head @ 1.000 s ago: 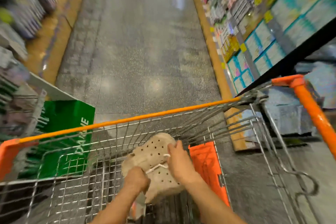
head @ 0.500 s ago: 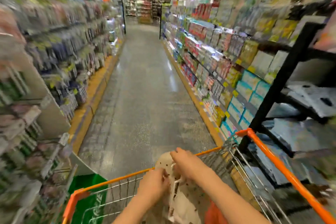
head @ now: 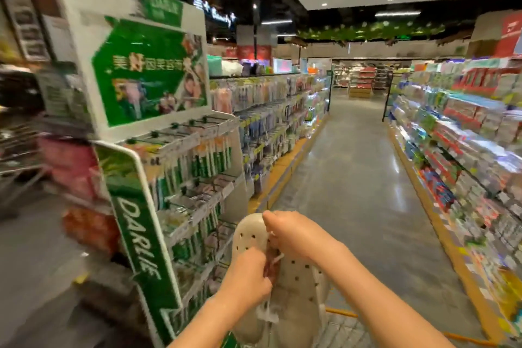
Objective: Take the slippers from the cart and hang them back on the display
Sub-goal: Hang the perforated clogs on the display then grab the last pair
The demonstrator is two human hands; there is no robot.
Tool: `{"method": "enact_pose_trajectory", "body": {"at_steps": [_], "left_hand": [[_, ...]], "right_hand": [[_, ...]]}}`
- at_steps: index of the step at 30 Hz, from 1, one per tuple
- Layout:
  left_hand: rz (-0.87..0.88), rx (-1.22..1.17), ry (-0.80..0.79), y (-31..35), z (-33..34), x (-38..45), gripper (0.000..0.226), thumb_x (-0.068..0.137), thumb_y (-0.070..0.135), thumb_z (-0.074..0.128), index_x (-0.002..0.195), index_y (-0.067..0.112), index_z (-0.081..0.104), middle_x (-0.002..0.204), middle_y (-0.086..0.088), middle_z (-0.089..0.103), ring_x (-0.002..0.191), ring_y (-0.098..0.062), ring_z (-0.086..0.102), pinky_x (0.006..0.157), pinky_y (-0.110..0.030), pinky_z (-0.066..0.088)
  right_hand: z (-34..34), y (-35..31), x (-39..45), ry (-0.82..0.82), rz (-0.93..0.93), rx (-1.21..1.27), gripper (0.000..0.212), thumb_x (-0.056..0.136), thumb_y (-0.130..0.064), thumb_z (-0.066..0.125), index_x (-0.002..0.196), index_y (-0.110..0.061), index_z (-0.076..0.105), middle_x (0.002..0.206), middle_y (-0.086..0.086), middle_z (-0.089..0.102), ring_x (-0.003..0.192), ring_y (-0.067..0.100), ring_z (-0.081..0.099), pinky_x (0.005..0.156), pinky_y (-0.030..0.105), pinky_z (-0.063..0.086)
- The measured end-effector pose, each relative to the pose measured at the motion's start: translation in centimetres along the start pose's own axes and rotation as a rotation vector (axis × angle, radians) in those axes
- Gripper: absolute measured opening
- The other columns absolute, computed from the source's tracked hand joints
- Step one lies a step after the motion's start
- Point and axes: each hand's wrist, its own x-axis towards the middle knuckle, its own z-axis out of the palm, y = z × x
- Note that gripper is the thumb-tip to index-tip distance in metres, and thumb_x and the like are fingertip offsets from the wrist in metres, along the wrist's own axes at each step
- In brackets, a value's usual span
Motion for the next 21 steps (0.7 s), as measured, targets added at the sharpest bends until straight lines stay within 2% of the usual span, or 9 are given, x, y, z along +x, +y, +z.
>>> {"method": "enact_pose_trajectory", "body": {"at_steps": [3,5,6,7,9,12,16,18,21], "left_hand": [[-0.135,0.065,0.155,-3.5,-3.4,-4.3,0.022,0.088,0.013,0.047,0.102,0.004,0.061,0.105,-0.014,0.059,0.103,-0.03,0.056,0.084,-0.035,0.045],[-0.229,0.029,0.295,-6.4,-5.8,-7.8,0.028,0.092,0.019,0.047,0.112,0.006,0.062,0.112,-0.011,0.062,0.107,-0.028,0.057,0.091,-0.035,0.045],[-0.295,0.002,0.359,-7.8,-7.2,-9.7,0.03,0.092,0.025,0.046,0.112,0.009,0.062,0.11,-0.009,0.064,0.105,-0.027,0.059,0.089,-0.035,0.047],[-0.353,-0.024,0.421,-9.3,-8.6,-11.7,0.032,0.092,0.031,0.044,0.11,0.012,0.062,0.107,-0.008,0.066,0.102,-0.027,0.061,0.086,-0.036,0.049],[-0.408,-0.031,0.537,-12.3,-11.3,-16.0,0.038,0.088,0.04,0.039,0.107,0.019,0.064,0.102,-0.007,0.069,0.097,-0.028,0.063,0.081,-0.042,0.051],[-0.552,0.036,0.695,-16.1,-15.6,-22.8,0.04,0.086,0.043,0.037,0.105,0.021,0.064,0.098,-0.007,0.071,0.092,-0.031,0.064,0.076,-0.043,0.051],[-0.751,0.204,0.824,-20.6,-21.6,-31.3,0.028,0.092,0.032,0.044,0.108,0.02,0.064,0.105,-0.009,0.069,0.1,-0.033,0.06,0.078,-0.037,0.049],[-0.832,0.254,0.877,-22.8,-24.4,-35.9,0.025,0.092,0.025,0.045,0.108,0.019,0.064,0.107,-0.01,0.068,0.102,-0.034,0.059,0.079,-0.036,0.047],[-0.996,0.339,0.931,-25.7,-27.7,-42.4,0.025,0.092,0.023,0.046,0.106,0.014,0.065,0.106,-0.014,0.068,0.102,-0.034,0.058,0.078,-0.035,0.045]], "right_hand": [[-0.5,-5.3,3.5,0.091,-0.196,0.006,0.018,0.088,-0.006,0.047,0.098,-0.016,0.037,0.099,0.006,0.056,0.087,0.03,0.057,0.069,0.042,0.046],[-0.9,-10.1,5.7,0.185,-0.368,-0.02,0.014,0.088,-0.008,0.049,0.098,-0.014,0.04,0.097,0.006,0.057,0.085,0.03,0.055,0.066,0.034,0.033],[-1.3,-12.7,6.7,0.259,-0.474,-0.036,0.013,0.085,-0.009,0.053,0.094,-0.012,0.044,0.091,0.007,0.059,0.082,0.029,0.054,0.066,0.031,0.027],[-1.5,-15.5,7.9,0.343,-0.584,-0.072,0.016,0.078,-0.01,0.061,0.087,-0.012,0.048,0.082,0.006,0.06,0.076,0.029,0.056,0.065,0.032,0.027],[-2.0,-21.4,9.9,0.473,-0.71,-0.107,0.025,0.059,-0.015,0.073,0.071,-0.015,0.051,0.062,0.0,0.057,0.062,0.025,0.057,0.058,0.029,0.036],[-2.7,-30.9,12.7,0.599,-0.859,-0.048,0.027,0.049,-0.02,0.075,0.062,-0.018,0.052,0.055,-0.005,0.054,0.057,0.019,0.055,0.052,0.027,0.036],[-3.7,-43.8,15.4,0.674,-1.015,0.112,0.039,0.044,-0.019,0.086,0.061,-0.017,0.052,0.053,-0.004,0.053,0.05,0.018,0.056,0.041,0.025,0.033],[-4.2,-50.3,15.9,0.667,-1.046,0.226,0.041,0.045,-0.023,0.087,0.061,-0.017,0.051,0.051,-0.003,0.053,0.041,0.018,0.054,0.034,0.022,0.025],[-4.7,-59.0,15.8,0.61,-1.093,0.409,0.034,0.052,-0.021,0.083,0.061,-0.014,0.051,0.05,-0.001,0.055,0.037,0.022,0.053,0.035,0.021,0.023]]}}
